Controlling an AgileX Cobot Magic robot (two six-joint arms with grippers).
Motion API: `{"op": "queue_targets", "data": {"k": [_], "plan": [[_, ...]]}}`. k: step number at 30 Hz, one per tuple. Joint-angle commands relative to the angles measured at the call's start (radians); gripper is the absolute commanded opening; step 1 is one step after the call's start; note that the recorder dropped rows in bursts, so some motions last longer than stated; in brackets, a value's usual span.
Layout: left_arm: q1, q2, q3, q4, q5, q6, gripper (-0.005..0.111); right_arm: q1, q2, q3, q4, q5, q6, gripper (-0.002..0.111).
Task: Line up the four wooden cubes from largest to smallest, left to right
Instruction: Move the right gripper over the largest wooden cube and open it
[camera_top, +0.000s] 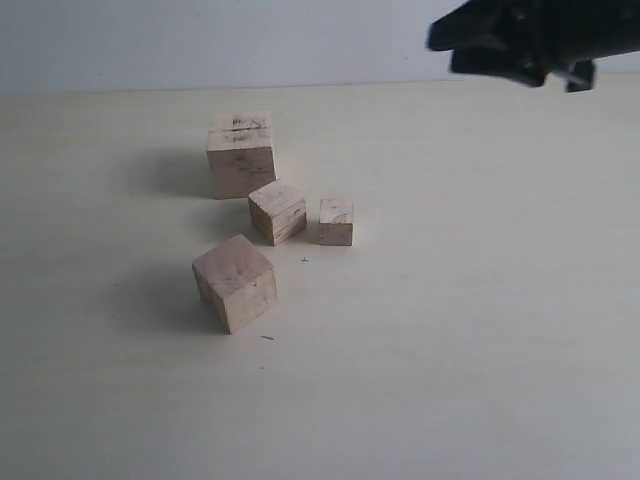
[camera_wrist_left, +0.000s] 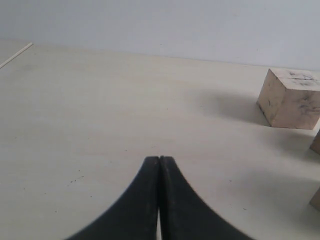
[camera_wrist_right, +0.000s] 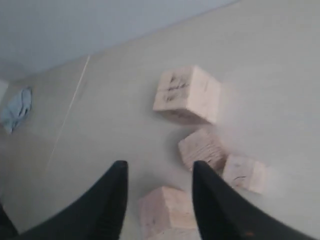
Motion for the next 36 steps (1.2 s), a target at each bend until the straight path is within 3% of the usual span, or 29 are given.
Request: {"op": "queue_targets", "data": {"k": [1,7,12,16,21,30,36], "plan": [[0.003,-0.007,0.0,-0.001,-0.002,-0.008,0.0,0.172,0.087,-0.067,-0.024,-0.034,-0.036,0.066],[0.003,-0.007,0.0,-0.001,-0.002,-0.008,0.0,0.346,0.196,-0.224,-0.181,-0.129,-0.031,0.073],[0.003,-0.007,0.0,-0.001,-0.002,-0.008,0.0,0.426,0.293,-0.363,-0.332,-0.146,0.051,0.079],[0.003,-0.007,0.0,-0.001,-0.002,-0.008,0.0,0.443,0.347,-0.433,-0.489,-0.137,0.168,0.085],[0.003,-0.007,0.0,-0.001,-0.002,-0.008,0.0,0.443,0.377,-0.441,-0.48,-0.154,0.172,0.094],[0.003,-0.007,0.0,-0.001,-0.002,-0.008,0.0,0.443,0.38,-0.441,-0.447,-0.179,0.012,0.094],[0.003,-0.007,0.0,-0.001,-0.002,-0.008,0.0,0.477,0.38,-0.441,-0.432,-0.28,0.011,0.094]]}}
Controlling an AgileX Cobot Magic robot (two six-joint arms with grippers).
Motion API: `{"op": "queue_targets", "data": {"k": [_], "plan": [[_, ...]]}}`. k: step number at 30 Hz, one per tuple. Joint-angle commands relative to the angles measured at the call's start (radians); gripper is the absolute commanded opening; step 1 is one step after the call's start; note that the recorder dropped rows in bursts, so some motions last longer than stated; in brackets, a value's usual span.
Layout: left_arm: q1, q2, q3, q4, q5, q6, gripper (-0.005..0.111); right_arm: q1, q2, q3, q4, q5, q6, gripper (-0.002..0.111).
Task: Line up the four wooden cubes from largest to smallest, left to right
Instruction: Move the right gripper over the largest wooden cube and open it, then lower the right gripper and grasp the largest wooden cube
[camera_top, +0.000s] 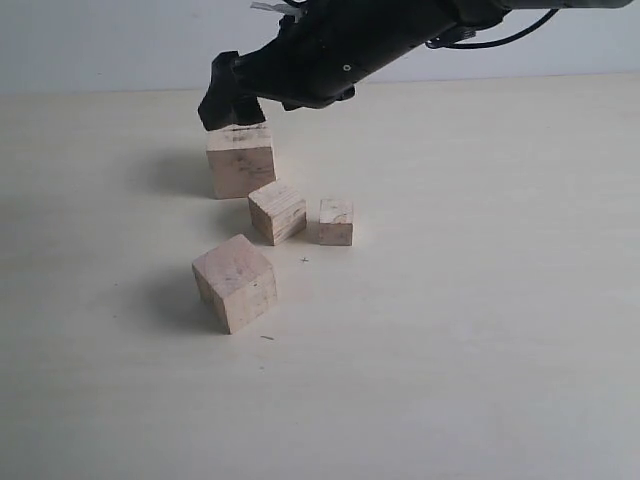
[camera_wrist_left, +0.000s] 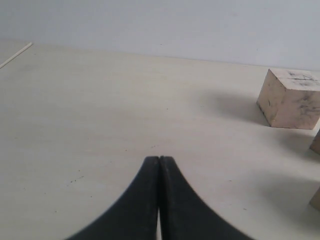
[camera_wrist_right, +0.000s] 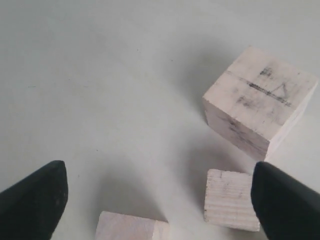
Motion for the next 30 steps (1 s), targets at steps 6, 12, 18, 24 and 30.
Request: {"op": "queue_targets", "data": {"k": [6,12,18,24,30], "plan": [[0.003,-0.007,0.0,-0.001,-0.002,-0.008,0.0,0.125,0.006,-0.009,0.013,-0.339,0.102,0.093],[0.003,-0.007,0.0,-0.001,-0.002,-0.008,0.0,0.159,0.063,-0.013,0.013,-0.495,0.172,0.093],[0.003,-0.007,0.0,-0.001,-0.002,-0.008,0.0,0.159,0.185,-0.099,0.013,-0.508,0.208,0.093],[0.003,-0.007,0.0,-0.001,-0.002,-0.008,0.0,0.144,0.242,-0.134,0.008,-0.615,0.189,0.093],[0.003,-0.007,0.0,-0.001,-0.002,-0.008,0.0,0.1,0.308,-0.134,0.037,-0.621,0.191,0.093]]}}
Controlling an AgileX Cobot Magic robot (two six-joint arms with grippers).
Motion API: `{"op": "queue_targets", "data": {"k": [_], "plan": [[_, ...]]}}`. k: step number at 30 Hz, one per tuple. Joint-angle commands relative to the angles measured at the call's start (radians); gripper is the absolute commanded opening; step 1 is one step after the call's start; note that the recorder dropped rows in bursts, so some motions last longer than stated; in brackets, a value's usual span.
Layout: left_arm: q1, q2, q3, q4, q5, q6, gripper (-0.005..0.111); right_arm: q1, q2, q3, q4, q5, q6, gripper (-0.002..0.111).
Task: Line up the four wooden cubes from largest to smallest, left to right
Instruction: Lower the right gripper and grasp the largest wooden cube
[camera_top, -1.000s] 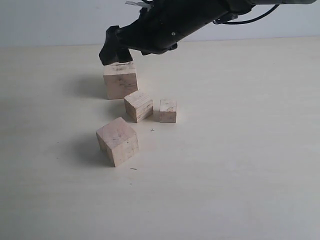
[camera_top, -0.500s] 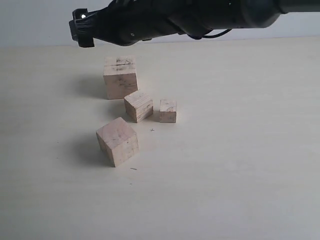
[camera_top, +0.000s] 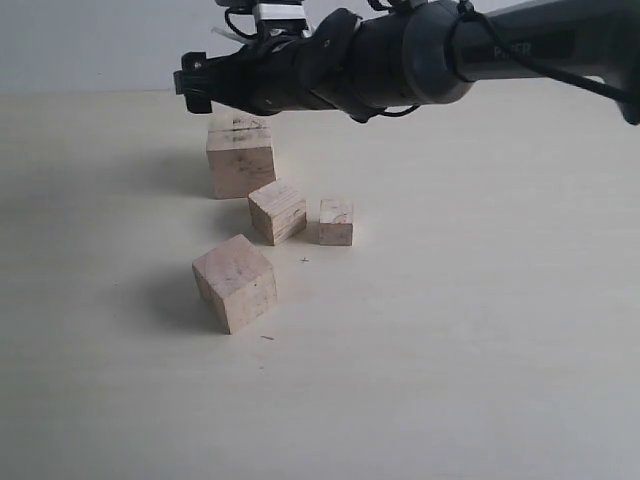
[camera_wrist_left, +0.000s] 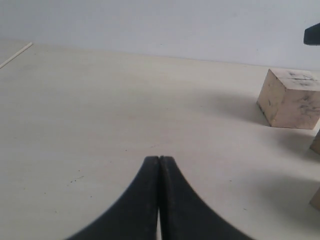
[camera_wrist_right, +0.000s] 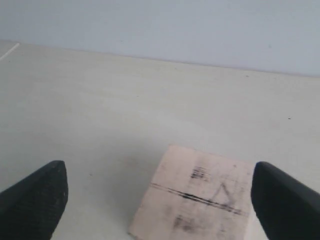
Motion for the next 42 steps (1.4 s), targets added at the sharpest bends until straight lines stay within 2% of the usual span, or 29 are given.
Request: {"op": "queue_targets", "data": {"k": [1,10,24,32,42], "plan": [[0.003,-0.007,0.0,-0.001,-0.002,-0.008,0.0,-0.011,0.034,-0.007,0.01,-0.013,-0.008,0.093],[0.003,-0.007,0.0,-0.001,-0.002,-0.008,0.0,0.0,0.091,-0.08,0.012,0.056,-0.008,0.093],[-0.013,-0.007,0.0,-0.001,-0.001,-0.008,0.0,0.0,0.18,-0.1,0.012,0.017,-0.008,0.093],[-0.013,-0.007,0.0,-0.001,-0.001,-0.008,0.0,0.0,0.074,-0.1,-0.111,0.017,-0.059,0.093],[-0.013,-0.007,0.0,-0.001,-0.001,-0.008,0.0,-0.002,0.086,-0.1,-0.129,0.011,-0.061,0.093]]}}
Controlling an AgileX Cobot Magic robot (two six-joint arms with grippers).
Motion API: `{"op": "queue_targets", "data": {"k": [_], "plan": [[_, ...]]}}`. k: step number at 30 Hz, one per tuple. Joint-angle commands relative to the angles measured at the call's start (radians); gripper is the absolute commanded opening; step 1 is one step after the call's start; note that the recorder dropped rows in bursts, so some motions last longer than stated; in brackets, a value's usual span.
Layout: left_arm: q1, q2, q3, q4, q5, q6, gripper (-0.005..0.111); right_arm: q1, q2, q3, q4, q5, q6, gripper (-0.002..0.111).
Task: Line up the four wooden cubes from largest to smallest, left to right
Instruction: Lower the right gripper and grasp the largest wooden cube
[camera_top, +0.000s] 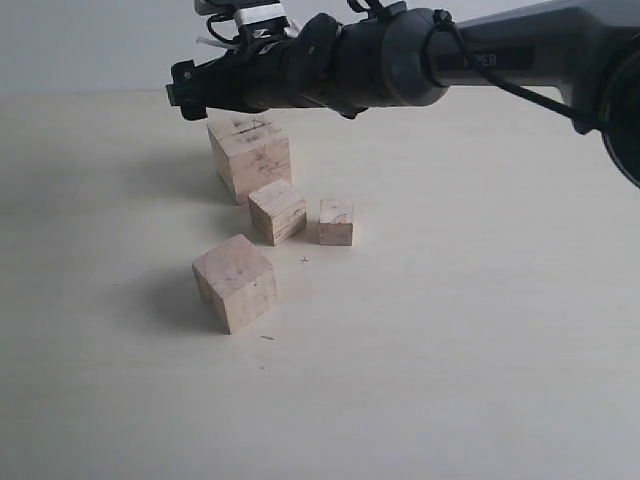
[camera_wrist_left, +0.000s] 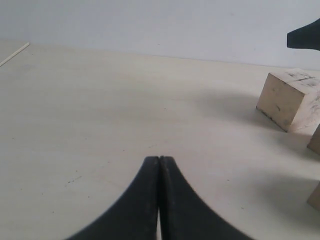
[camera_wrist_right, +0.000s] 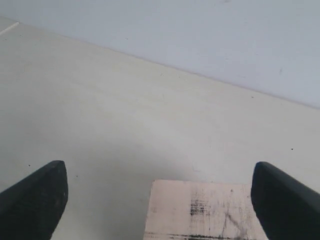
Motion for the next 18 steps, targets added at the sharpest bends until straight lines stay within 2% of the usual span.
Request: {"op": "queue_targets", "data": {"k": [1,8,18], "plan": [[-0.005,-0.007,0.0,-0.001,-0.001,-0.008,0.0,-0.001,0.027,0.001,-0.014,-0.015,-0.008,0.093],[-0.005,-0.007,0.0,-0.001,-0.001,-0.008,0.0,-0.037,0.056,0.001,-0.015,-0.03,-0.007,0.093],[-0.005,-0.007,0.0,-0.001,-0.001,-0.008,0.0,-0.039,0.098,0.001,-0.014,0.086,-0.005,0.093]]}}
